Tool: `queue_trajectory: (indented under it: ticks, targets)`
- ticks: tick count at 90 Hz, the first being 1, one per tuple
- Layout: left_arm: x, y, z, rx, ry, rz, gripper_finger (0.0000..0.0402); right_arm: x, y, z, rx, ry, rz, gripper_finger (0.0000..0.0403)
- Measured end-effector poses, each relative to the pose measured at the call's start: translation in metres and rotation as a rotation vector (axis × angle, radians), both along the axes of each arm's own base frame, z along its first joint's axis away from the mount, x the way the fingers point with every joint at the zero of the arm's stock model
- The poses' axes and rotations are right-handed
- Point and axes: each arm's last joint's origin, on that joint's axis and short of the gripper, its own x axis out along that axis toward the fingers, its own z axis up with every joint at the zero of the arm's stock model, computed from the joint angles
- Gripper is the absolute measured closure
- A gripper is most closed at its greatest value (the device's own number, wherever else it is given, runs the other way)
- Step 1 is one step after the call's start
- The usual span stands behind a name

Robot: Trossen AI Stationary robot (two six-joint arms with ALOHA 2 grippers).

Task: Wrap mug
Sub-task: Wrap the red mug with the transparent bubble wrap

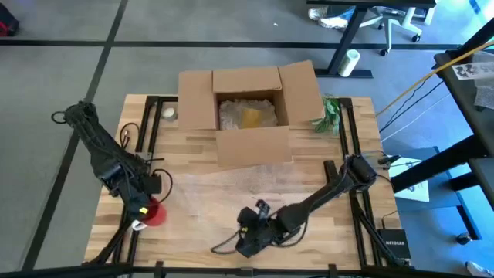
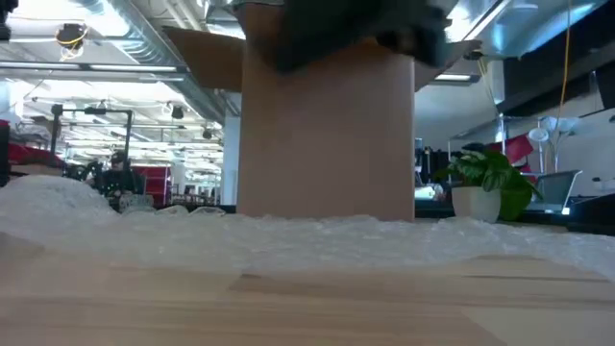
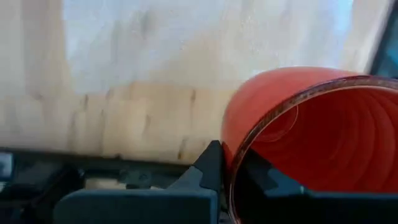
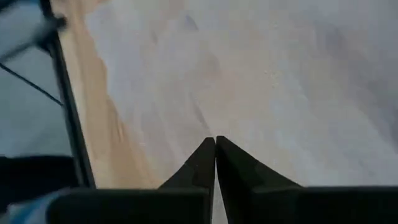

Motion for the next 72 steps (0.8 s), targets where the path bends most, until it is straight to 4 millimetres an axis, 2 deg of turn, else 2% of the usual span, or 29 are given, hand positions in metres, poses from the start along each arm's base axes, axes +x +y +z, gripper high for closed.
queue_trajectory:
  ticks: [10,28,45,59,72]
  targets:
    - [0.018,-0.006,-0.007,0.052,0.020,-0.023,0.0401,-0.018,0.014,-0.015,0.023,0.045,-0.020,0.0403]
    - [0.062,-0.023,-0.020,0.073,0.038,-0.114,0.0401,-0.058,0.040,-0.044,0.059,0.063,-0.087,0.0403]
    - [0.101,-0.026,-0.017,0.103,0.013,-0.183,0.0402,-0.113,0.056,-0.044,0.052,-0.072,-0.217,0.0403]
    - [0.130,-0.016,-0.008,0.104,-0.065,-0.200,0.0401,-0.160,0.049,-0.043,0.060,-0.187,-0.295,0.0403]
    - [0.153,-0.002,-0.009,0.117,-0.114,-0.187,0.0401,-0.182,0.029,-0.047,0.039,-0.228,-0.320,0.0403]
